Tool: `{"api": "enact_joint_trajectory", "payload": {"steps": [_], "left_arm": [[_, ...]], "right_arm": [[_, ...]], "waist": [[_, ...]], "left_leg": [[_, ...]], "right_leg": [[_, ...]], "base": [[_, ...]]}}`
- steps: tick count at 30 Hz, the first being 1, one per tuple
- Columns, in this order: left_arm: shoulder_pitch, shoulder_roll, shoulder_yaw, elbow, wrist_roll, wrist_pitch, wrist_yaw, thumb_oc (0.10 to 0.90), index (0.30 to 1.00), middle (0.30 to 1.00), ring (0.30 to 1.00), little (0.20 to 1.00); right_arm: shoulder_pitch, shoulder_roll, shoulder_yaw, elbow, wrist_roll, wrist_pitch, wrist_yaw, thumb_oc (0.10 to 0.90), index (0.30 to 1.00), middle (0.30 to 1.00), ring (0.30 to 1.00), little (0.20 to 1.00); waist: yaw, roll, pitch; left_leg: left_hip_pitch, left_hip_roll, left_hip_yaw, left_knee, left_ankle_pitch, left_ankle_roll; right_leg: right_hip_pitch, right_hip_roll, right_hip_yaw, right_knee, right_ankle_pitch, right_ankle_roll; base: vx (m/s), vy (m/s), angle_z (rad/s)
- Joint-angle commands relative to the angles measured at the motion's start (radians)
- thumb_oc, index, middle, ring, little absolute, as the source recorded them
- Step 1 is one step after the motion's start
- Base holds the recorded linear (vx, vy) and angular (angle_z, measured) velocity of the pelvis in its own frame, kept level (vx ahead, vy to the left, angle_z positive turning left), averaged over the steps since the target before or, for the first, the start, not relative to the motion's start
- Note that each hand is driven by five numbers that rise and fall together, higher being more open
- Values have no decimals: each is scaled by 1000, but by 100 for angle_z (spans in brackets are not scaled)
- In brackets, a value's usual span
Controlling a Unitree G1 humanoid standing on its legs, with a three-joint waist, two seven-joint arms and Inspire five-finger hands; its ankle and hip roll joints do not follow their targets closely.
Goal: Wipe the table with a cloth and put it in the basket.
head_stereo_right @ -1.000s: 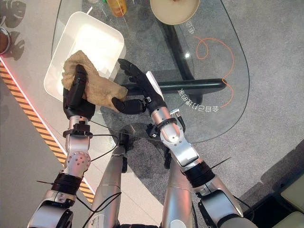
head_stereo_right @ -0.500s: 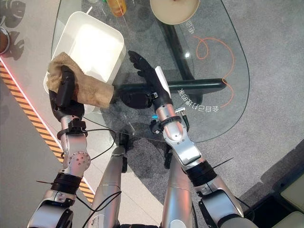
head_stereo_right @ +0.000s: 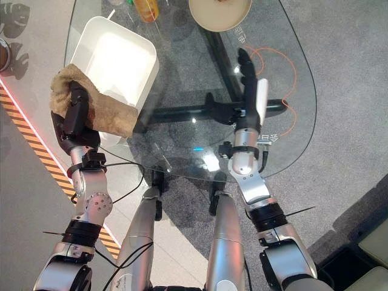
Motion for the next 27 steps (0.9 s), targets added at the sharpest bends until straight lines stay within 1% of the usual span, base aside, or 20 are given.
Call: {"api": "enact_joint_trajectory", "payload": {"steps": [1,4,8,12,15,18,21,25,27], "left_arm": [[-84,108,102,-130,89,-152,-54,100,300,300,300,200],[-83,125,110,-120,91,-156,-62,100,300,300,300,200],[-106,157,117,-94,94,-159,-60,100,300,300,300,200],[-130,181,117,-71,99,-164,-55,100,300,300,300,200],[-135,195,123,-59,109,-172,-56,100,300,300,300,200],[-142,202,124,-54,120,-176,-48,100,300,300,300,200],[-162,218,121,-28,151,-182,-27,100,300,300,300,200],[-212,245,106,13,175,-179,4,100,300,300,300,200],[-230,257,98,31,186,-176,25,100,300,300,300,200]], "right_arm": [[-34,-37,-53,-78,23,-127,-95,800,900,900,900,900],[-25,-53,-81,-27,54,-142,-144,800,900,900,900,900],[-34,-82,-121,70,83,-164,-241,800,900,900,900,900],[-41,-106,-140,160,109,-179,-291,800,900,900,900,900],[-36,-118,-158,241,143,-201,-316,800,900,900,900,900],[-36,-122,-162,278,155,-209,-330,800,900,900,900,900],[-40,-130,-166,358,174,-218,-360,800,900,900,900,900],[-56,-138,-162,466,210,-219,-395,800,900,900,900,900],[-59,-142,-157,496,219,-208,-408,800,900,900,900,900]], "waist": [[-9,-12,-27],[-10,-10,-27],[-13,-6,-27],[-14,-4,-27],[-14,-2,-27],[-13,-1,-27],[-15,0,-27],[-17,3,-27],[-20,5,-27]], "left_leg": [[26,-79,91,77,-115,103],[28,-78,89,74,-115,103],[25,-76,89,77,-119,103],[26,-75,89,77,-122,102],[29,-74,89,76,-124,102],[28,-74,88,76,-124,102],[26,-72,87,79,-125,100],[27,-68,90,74,-122,99],[26,-67,91,75,-123,99]], "right_leg": [[60,70,-4,-118,75,-1],[61,71,-2,-119,76,0],[56,75,3,-114,74,1],[59,75,5,-117,73,2],[62,76,5,-119,73,2],[62,77,7,-121,73,1],[63,78,9,-120,73,0],[65,78,11,-125,73,0],[64,78,13,-124,73,-1]], "base": [[0,0,0],[0,0,0],[0,0,0],[-3,1,-2],[0,0,0],[0,0,0],[-9,11,-5],[-12,5,-5],[0,0,0]]}}
